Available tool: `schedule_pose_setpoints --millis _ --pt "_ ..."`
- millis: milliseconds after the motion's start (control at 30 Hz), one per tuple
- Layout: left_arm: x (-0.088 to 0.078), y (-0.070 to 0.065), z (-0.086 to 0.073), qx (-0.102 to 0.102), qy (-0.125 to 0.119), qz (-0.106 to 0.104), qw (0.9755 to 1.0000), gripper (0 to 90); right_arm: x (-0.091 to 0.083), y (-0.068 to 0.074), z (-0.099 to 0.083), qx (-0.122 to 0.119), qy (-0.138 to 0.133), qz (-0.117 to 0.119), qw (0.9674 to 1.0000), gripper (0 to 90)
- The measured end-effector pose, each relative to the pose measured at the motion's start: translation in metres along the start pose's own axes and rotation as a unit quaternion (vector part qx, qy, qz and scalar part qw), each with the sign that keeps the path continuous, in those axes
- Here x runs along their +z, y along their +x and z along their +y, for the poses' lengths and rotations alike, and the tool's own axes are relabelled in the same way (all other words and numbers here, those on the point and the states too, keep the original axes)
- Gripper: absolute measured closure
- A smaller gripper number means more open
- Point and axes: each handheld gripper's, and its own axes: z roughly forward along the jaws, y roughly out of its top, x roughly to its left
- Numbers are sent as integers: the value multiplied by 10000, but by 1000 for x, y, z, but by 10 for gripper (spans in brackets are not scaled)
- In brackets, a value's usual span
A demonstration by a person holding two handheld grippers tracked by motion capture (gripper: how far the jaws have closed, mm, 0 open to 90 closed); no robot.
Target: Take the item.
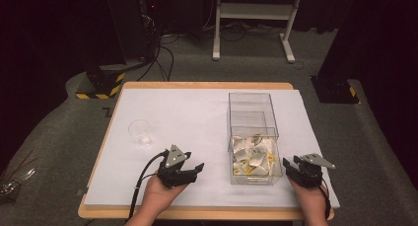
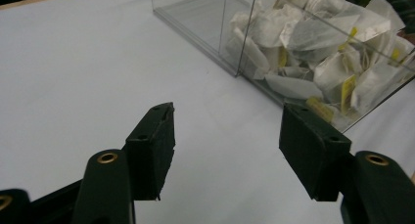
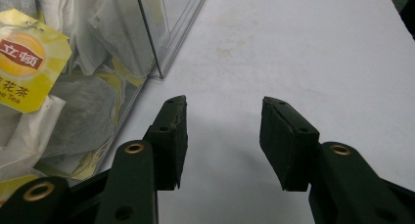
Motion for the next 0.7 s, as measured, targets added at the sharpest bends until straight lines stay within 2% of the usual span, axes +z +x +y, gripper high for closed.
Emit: schedule_pose_setpoints --millis 167,200,333,367,400,500,533,567,700 --pt "4 -8 9 5 -67 -163 9998 384 0 1 -1 -34 11 -22 10000 528" --pt "7 -13 10 -222 -201 -203 9993 385 0 2 -1 -37 12 -28 10000 528" --pt "8 -15 19 92 -113 -295 9995 384 0 2 -1 -44 6 -28 10000 528" --pt "8 -16 20 119 -112 -305 9994 384 0 2 -1 -58 8 -29 10000 528" --pt "10 -19 22 57 -175 -335 9993 384 0 2 -1 -57 7 -35 10000 528" --pt "13 -24 29 120 -215 -410 9989 385 0 2 -1 -60 7 -29 10000 528" --pt "15 -29 31 -57 -337 -437 9985 385 0 2 -1 -60 11 -19 10000 527" --pt "15 -28 34 157 -239 -448 9986 385 0 2 -1 -59 8 -21 10000 527" --pt "19 -37 43 221 -303 -554 9978 386 0 2 -1 -69 17 -15 10000 526"
